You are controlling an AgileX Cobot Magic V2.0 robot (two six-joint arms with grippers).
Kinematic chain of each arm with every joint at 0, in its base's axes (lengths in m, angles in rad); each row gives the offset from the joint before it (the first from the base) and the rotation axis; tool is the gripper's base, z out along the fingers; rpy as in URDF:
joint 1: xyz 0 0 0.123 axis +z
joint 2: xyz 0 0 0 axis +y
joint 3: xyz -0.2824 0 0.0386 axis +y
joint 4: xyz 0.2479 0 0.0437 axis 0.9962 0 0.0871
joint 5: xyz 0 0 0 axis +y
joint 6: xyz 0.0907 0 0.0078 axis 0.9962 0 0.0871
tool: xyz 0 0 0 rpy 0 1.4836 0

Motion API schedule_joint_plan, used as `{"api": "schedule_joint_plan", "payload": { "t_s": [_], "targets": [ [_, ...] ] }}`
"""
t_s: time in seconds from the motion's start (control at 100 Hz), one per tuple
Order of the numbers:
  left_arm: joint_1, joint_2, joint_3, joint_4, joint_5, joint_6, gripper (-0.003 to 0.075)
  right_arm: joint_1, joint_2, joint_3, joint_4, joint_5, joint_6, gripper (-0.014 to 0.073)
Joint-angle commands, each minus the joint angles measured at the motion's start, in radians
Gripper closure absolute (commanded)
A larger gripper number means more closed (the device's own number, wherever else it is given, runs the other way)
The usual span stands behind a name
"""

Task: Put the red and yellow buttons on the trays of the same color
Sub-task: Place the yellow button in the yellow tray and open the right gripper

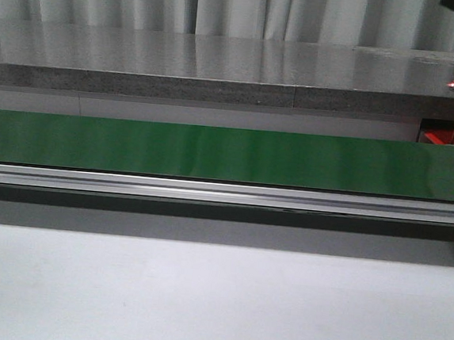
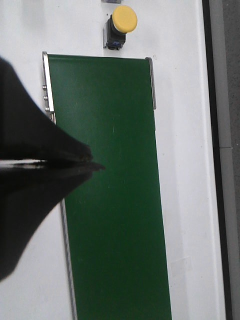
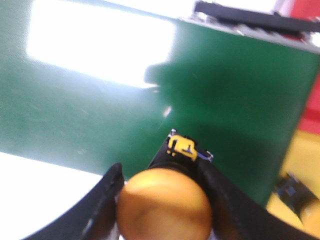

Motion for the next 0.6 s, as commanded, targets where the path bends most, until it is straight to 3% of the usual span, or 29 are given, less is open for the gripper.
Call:
{"api": "schedule_joint_plan", "payload": {
  "t_s": [0.0,0.3,0.43,0.59],
  "targets": [
    [-0.004,-0.026,-0.024,-0.030,-0.049,-0.005,0.0740,-0.066,-0.113,0.036,-0.007,-0.026,0.004,0.0421],
    [-0.004,-0.026,-0.024,-0.030,-0.049,-0.005,0.0740,-0.343,-0.301,0.213,-0.011,-0.085,0.009,0.0421],
    [-0.004,-0.026,-0.024,-0.030,-0.049,-0.005,0.0740,-0.467,-0.311,0.252,-0.010,-0.134,0.067,0.0421],
    [-0.004,-0.026,-0.024,-0.030,-0.049,-0.005,0.0740,-0.543,-0.284,0.298,-0.008,-0.221,0.098,0.0421]
  ]
}}
